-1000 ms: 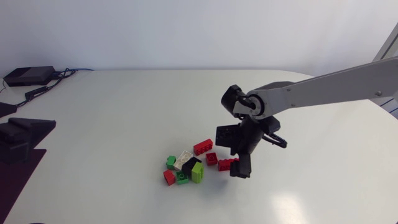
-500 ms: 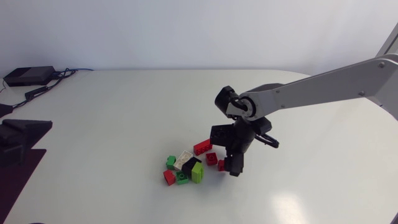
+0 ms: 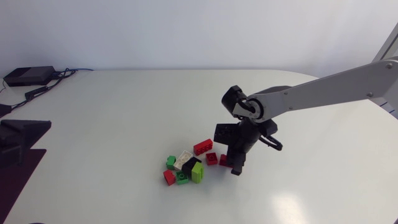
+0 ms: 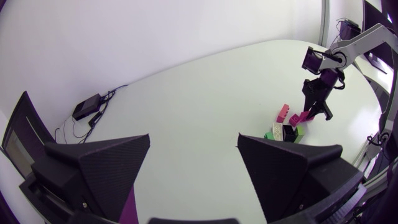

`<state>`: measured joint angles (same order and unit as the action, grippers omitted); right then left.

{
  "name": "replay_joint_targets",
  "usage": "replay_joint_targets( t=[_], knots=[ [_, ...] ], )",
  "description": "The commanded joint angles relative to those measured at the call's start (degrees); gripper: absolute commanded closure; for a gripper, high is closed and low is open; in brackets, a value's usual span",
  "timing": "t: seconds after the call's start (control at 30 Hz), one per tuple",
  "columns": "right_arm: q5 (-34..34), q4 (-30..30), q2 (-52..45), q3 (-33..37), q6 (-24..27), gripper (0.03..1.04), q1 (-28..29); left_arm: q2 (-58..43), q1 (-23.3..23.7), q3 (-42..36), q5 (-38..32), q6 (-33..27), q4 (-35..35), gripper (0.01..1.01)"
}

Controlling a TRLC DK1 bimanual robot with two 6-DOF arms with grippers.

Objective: Sort duplo bricks by size, large to the right and small to the left

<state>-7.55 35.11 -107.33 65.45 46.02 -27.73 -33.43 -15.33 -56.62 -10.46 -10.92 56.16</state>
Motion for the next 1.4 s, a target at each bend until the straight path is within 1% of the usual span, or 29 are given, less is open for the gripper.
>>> replay_joint_targets(
  t=[0.0, 0.23, 0.53, 0.7, 0.77, 0.87, 1.03, 1.1, 1.13, 1.23, 1.27, 1.37],
  knots=[
    [-0.1, -0.1, 0.8, -3.9, -0.4, 0.90, 2.2, 0.6, 0.5, 1.6, 0.4, -0.3, 0.3, 0.049],
    [-1.6, -0.2, 5.3, -8.1, 2.9, 0.90, 10.8, 0.6, 0.4, 1.8, 0.4, -0.2, 0.0, 0.049],
    [-3.2, 2.2, 11.0, -11.4, 10.1, 0.90, 25.6, 0.2, 0.1, 1.9, 0.4, 0.4, -0.2, 0.049],
    [-5.2, 2.9, 13.1, -13.9, 11.2, 0.90, 31.8, 0.0, 0.0, 2.0, 0.4, 0.7, 0.1, 0.049],
    [-5.5, 2.2, 12.9, -15.3, 12.0, 0.89, 34.3, 0.0, 0.2, 2.0, 0.4, 0.7, 0.5, 0.049],
    [-5.7, 1.5, 13.8, -17.8, 10.9, 0.88, 35.0, -0.6, 0.0, 3.1, 0.4, 1.1, 0.6, 0.049],
    [-5.5, -2.9, 13.8, -22.6, 8.5, 0.84, 34.8, -0.2, 0.0, 7.6, 0.4, 1.3, 0.4, 0.049],
    [-5.0, -4.4, 14.0, -23.4, 7.4, 0.77, 34.4, 0.1, 0.0, 9.2, 0.4, 1.3, 0.2, 0.049],
    [-4.3, -4.6, 14.3, -23.3, 6.4, 0.68, 34.2, 0.4, 0.0, 9.7, 0.4, 1.3, 0.2, 0.049],
    [-1.1, -4.6, 16.9, -22.7, 4.2, 0.09, 33.0, 1.0, -0.1, 10.1, 0.4, 1.1, 0.1, 0.049],
    [-0.5, -4.4, 18.5, -22.4, 3.6, 0.06, 32.6, 1.3, -0.7, 10.4, 0.4, 0.8, -0.4, 0.049],
    [-0.5, -2.9, 23.5, -20.0, 1.1, 0.06, 31.2, -0.8, -2.0, 9.4, 0.9, 1.5, -1.4, 0.049]
  ],
)
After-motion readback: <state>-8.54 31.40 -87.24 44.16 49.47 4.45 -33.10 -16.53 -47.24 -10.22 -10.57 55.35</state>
